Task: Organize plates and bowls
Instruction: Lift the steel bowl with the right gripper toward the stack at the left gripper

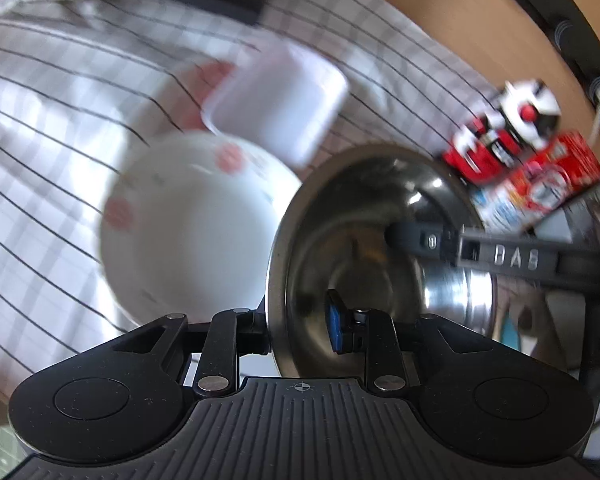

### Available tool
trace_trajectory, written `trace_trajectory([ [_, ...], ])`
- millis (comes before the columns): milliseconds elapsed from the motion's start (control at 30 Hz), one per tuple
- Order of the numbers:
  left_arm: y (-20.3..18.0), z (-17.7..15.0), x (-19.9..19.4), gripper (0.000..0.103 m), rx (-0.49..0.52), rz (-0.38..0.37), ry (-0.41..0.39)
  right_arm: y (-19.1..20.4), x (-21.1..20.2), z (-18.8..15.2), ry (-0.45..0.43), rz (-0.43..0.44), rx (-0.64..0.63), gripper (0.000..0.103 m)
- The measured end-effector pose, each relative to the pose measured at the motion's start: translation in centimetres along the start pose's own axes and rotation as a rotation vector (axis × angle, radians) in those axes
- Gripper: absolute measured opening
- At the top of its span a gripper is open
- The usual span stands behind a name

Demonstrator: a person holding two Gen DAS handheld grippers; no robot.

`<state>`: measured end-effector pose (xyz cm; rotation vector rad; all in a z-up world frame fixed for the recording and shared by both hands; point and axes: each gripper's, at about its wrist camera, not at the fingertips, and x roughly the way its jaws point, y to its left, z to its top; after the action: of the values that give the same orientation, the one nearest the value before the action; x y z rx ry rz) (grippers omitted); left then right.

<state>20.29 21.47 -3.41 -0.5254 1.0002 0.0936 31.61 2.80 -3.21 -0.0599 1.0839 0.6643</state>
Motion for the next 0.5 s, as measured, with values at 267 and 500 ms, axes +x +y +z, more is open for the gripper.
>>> trace_trajectory([
  [267, 5.9, 2.5, 0.6, 0.027, -0.015, 0.096, -0.015, 3.9, 5.4, 1.5, 0.076, 0.046, 0.038, 0.056],
  [500, 8.0, 3.3, 3.4, 0.025, 0.054, 0.135, 0.044, 6.2, 8.1, 1.4, 0.067, -0.050, -0.018, 0.056],
])
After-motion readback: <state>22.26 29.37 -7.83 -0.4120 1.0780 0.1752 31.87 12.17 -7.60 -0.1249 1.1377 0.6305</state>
